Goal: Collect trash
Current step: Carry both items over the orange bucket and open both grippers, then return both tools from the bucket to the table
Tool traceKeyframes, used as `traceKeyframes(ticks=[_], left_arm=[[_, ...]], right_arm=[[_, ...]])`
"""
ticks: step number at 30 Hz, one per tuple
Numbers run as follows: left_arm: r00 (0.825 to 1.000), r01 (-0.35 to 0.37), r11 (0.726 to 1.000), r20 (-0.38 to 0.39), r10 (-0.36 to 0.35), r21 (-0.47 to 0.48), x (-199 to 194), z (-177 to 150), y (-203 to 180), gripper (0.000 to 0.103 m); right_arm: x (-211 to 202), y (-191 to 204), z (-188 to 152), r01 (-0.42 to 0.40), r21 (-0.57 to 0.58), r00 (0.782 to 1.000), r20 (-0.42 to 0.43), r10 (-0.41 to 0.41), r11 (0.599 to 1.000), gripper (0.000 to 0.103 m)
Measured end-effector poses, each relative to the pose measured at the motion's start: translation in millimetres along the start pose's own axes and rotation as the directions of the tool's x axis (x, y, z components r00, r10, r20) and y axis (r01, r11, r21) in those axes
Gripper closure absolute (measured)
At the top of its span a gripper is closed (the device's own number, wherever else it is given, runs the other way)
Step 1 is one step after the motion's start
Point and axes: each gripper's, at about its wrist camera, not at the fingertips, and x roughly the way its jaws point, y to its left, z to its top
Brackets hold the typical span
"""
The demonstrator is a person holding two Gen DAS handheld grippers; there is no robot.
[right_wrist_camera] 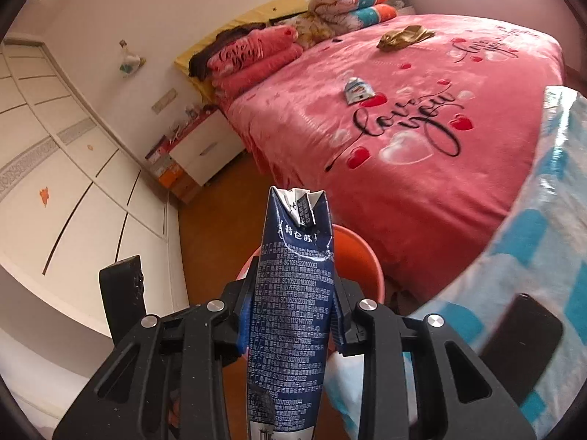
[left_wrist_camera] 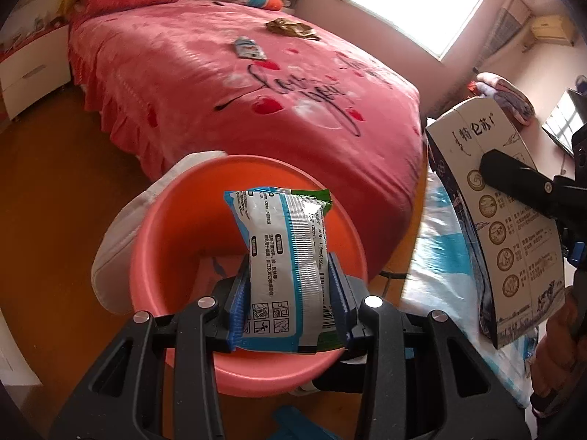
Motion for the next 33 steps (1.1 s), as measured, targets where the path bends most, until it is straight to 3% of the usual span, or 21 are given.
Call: traceKeyframes(ticks=[2, 4, 5, 7, 12, 19, 26, 33], left_arm=[[1.0, -0.017, 1.0, -0.002, 0.017, -0.008, 4, -1, 6, 0.062], [0.999, -0.034, 0.999, 0.004, 0.034, -0.025, 6, -1, 14, 0.059], [0.999, -0.044, 0.998, 0.012, 0.044, -0.038, 6, -1, 18, 0.047], [0.997, -0.072, 0.996, 0.024, 0.074, -0.05, 4, 0, 22, 0.026], [0.99, -0.127, 0.991, 0.058, 0.129, -0.04, -4, 3, 23, 0.018], [0.99, -0.113, 0.994, 0.089, 0.113, 0.0, -14, 5, 5, 0.016], [0.989, -0.049, 0.995, 0.143, 0.036, 0.09, -27, 7, -31, 0.015], [0.988, 0.036, 0.984, 0.14, -0.061, 0.175, -34, 5, -74, 0.012]], right_arm=[[15, 1, 2, -0.015, 0.018, 1.0, -0.024, 0.015, 1.0, 0.067], [23, 1, 2, 0.008, 0.029, 0.999, -0.042, -0.007, 1.0, 0.057], [26, -1, 1, 0.009, 0.04, 0.999, -0.05, -0.007, 0.999, 0.045], [26, -7, -3, -0.016, 0.078, 0.999, -0.048, 0.02, 0.997, 0.035], [3, -13, -11, 0.016, 0.092, 1.0, -0.012, -0.015, 0.996, 0.019], [-45, -16, -28, 0.12, 0.058, 0.989, 0.077, -0.124, 0.991, 0.016], [-86, -28, -59, 0.207, 0.085, 0.966, 0.138, -0.217, 0.975, 0.016], [-115, -36, -90, 0.281, 0.11, 0.941, 0.163, -0.296, 0.954, 0.016]])
